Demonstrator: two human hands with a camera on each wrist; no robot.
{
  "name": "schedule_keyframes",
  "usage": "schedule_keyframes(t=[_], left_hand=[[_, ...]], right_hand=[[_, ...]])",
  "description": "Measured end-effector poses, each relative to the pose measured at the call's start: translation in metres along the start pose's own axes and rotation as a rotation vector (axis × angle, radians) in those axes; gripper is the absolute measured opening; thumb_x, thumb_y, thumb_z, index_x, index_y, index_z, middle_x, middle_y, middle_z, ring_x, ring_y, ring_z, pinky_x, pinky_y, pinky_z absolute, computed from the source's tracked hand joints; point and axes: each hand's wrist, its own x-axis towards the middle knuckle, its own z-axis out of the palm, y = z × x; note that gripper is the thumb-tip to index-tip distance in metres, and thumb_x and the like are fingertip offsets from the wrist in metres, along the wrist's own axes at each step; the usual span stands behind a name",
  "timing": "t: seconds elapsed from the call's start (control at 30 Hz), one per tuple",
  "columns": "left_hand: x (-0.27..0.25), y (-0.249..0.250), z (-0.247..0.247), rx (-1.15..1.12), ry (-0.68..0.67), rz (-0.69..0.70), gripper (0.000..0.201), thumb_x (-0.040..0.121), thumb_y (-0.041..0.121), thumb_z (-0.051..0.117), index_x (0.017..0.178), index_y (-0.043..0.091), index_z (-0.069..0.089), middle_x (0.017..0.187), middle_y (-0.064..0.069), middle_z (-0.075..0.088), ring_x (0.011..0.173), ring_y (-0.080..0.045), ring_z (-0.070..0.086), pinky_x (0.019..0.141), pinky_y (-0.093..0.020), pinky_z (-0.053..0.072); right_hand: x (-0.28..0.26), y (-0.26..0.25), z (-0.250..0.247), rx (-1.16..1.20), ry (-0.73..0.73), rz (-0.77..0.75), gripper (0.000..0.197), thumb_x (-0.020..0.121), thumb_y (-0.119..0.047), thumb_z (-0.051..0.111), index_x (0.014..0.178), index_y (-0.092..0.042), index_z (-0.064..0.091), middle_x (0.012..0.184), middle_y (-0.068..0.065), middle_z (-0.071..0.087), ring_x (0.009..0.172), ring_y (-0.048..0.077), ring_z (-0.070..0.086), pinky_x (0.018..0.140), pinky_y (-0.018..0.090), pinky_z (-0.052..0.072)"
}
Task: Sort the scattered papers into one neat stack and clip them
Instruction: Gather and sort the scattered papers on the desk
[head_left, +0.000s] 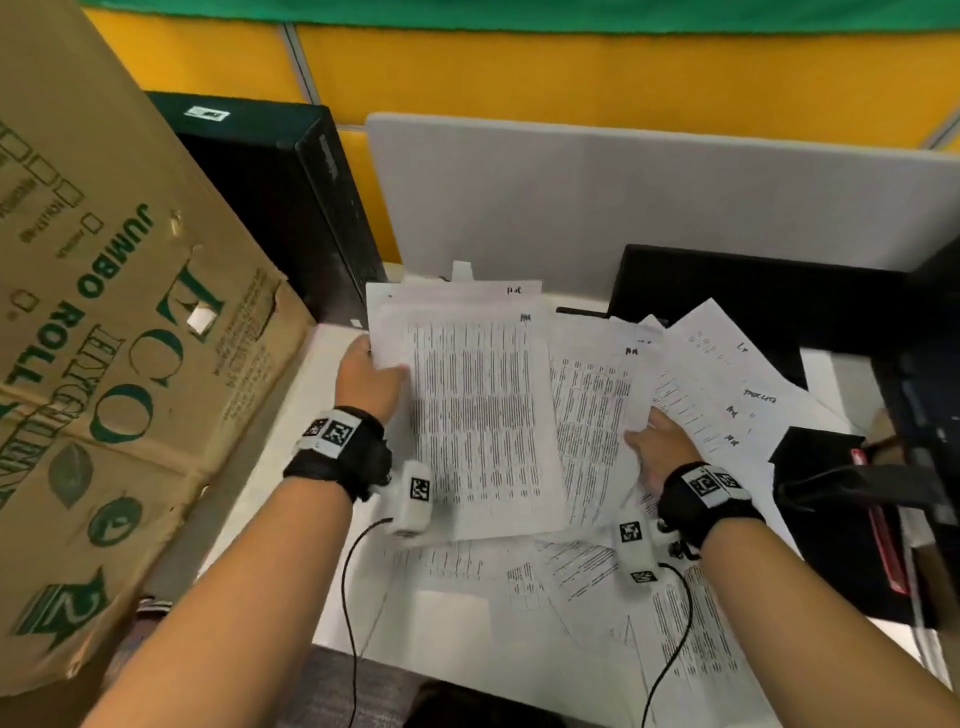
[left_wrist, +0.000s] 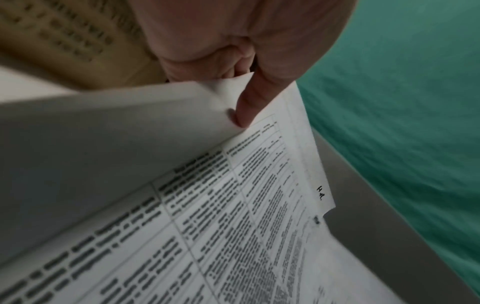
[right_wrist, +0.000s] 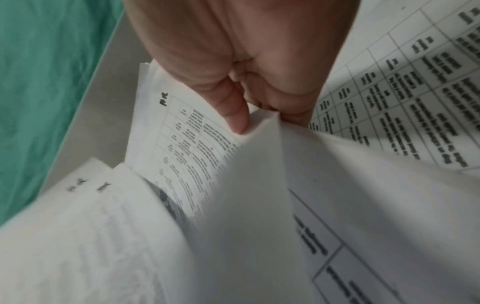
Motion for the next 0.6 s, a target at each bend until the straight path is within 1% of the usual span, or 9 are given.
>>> schedule_keyframes(t=[0.07, 0.17, 0.23, 0.3, 0.37, 0.4, 0.5, 0.57, 0.6], left_hand=[[-0.002, -0.02, 0.015, -0.017, -0.087, -0.069, 0.035, 0.074, 0.003, 0.062, 0.108, 0.011, 0.061, 0.106, -0.004, 0.069, 0.096, -0.022, 0.065, 0.089, -0.037, 0.053], [0.004, -0.047, 0.03, -0.006, -0.149, -0.13, 0.031, 0.072, 0.014, 0.063, 0.103, 0.016, 0.064, 0.1, -0.004, 0.072, 0.093, -0.022, 0.068, 0.088, -0.048, 0.055], [0.002, -0.048, 0.037, 0.021, -0.163, -0.152, 0.031, 0.074, 0.023, 0.061, 0.104, 0.015, 0.063, 0.1, -0.006, 0.071, 0.096, -0.024, 0.067, 0.09, -0.048, 0.054], [-0.007, -0.041, 0.043, 0.054, -0.165, -0.17, 0.039, 0.08, 0.027, 0.057, 0.112, 0.005, 0.058, 0.109, -0.022, 0.063, 0.107, -0.034, 0.061, 0.098, -0.05, 0.047], [-0.012, -0.039, 0.049, 0.096, -0.181, -0.178, 0.042, 0.088, 0.025, 0.052, 0.117, -0.005, 0.049, 0.12, -0.026, 0.054, 0.114, -0.037, 0.054, 0.099, -0.045, 0.042], [-0.014, -0.039, 0.053, 0.1, -0.2, -0.182, 0.038, 0.09, 0.024, 0.05, 0.117, -0.002, 0.049, 0.119, -0.024, 0.056, 0.112, -0.036, 0.055, 0.096, -0.042, 0.043], [-0.017, -0.04, 0.063, 0.053, -0.237, -0.219, 0.034, 0.091, 0.022, 0.048, 0.122, 0.01, 0.044, 0.11, -0.012, 0.06, 0.095, -0.026, 0.059, 0.084, -0.034, 0.046], [-0.017, -0.04, 0.069, 0.004, -0.228, -0.245, 0.037, 0.093, 0.021, 0.047, 0.128, 0.014, 0.037, 0.108, -0.01, 0.057, 0.087, -0.024, 0.056, 0.077, -0.031, 0.045], [-0.017, -0.039, 0.071, -0.014, -0.223, -0.244, 0.041, 0.094, 0.02, 0.046, 0.132, 0.014, 0.033, 0.11, -0.011, 0.056, 0.087, -0.024, 0.056, 0.077, -0.03, 0.043]], right_hand=[[-0.008, -0.001, 0.001, 0.079, -0.028, -0.001, 0.043, 0.091, 0.009, 0.05, 0.123, -0.018, 0.063, 0.118, 0.008, 0.068, 0.1, 0.026, 0.065, 0.087, 0.042, 0.055], [-0.017, 0.001, 0.002, 0.151, -0.068, 0.011, 0.044, 0.093, 0.009, 0.05, 0.126, -0.018, 0.062, 0.114, 0.005, 0.068, 0.085, 0.016, 0.063, 0.058, 0.025, 0.052], [-0.02, 0.001, 0.004, 0.163, -0.083, 0.018, 0.043, 0.093, 0.009, 0.05, 0.127, -0.015, 0.061, 0.118, 0.008, 0.067, 0.084, 0.015, 0.063, 0.057, 0.023, 0.05], [-0.022, 0.003, 0.005, 0.146, -0.107, 0.031, 0.043, 0.094, 0.009, 0.049, 0.13, -0.013, 0.059, 0.123, 0.009, 0.065, 0.086, 0.016, 0.063, 0.053, 0.02, 0.05], [-0.023, 0.004, 0.009, 0.153, -0.128, 0.042, 0.044, 0.095, 0.008, 0.046, 0.132, -0.014, 0.058, 0.124, 0.007, 0.065, 0.092, 0.017, 0.063, 0.049, 0.017, 0.049], [-0.026, 0.004, 0.011, 0.142, -0.142, 0.03, 0.045, 0.096, 0.008, 0.045, 0.131, -0.016, 0.057, 0.123, 0.006, 0.065, 0.096, 0.018, 0.063, 0.055, 0.018, 0.052], [-0.028, 0.008, 0.017, 0.162, -0.143, 0.034, 0.036, 0.097, 0.001, 0.046, 0.123, -0.016, 0.064, 0.12, 0.008, 0.068, 0.105, 0.024, 0.064, 0.093, 0.038, 0.052], [-0.031, 0.006, 0.021, 0.105, -0.113, 0.01, 0.021, 0.101, -0.02, 0.045, 0.107, -0.023, 0.066, 0.117, 0.004, 0.068, 0.098, 0.017, 0.063, 0.103, 0.036, 0.044], [-0.034, 0.005, 0.022, 0.058, -0.101, -0.005, 0.021, 0.1, -0.037, 0.045, 0.109, -0.028, 0.062, 0.117, -0.002, 0.067, 0.098, 0.012, 0.062, 0.105, 0.033, 0.041]])
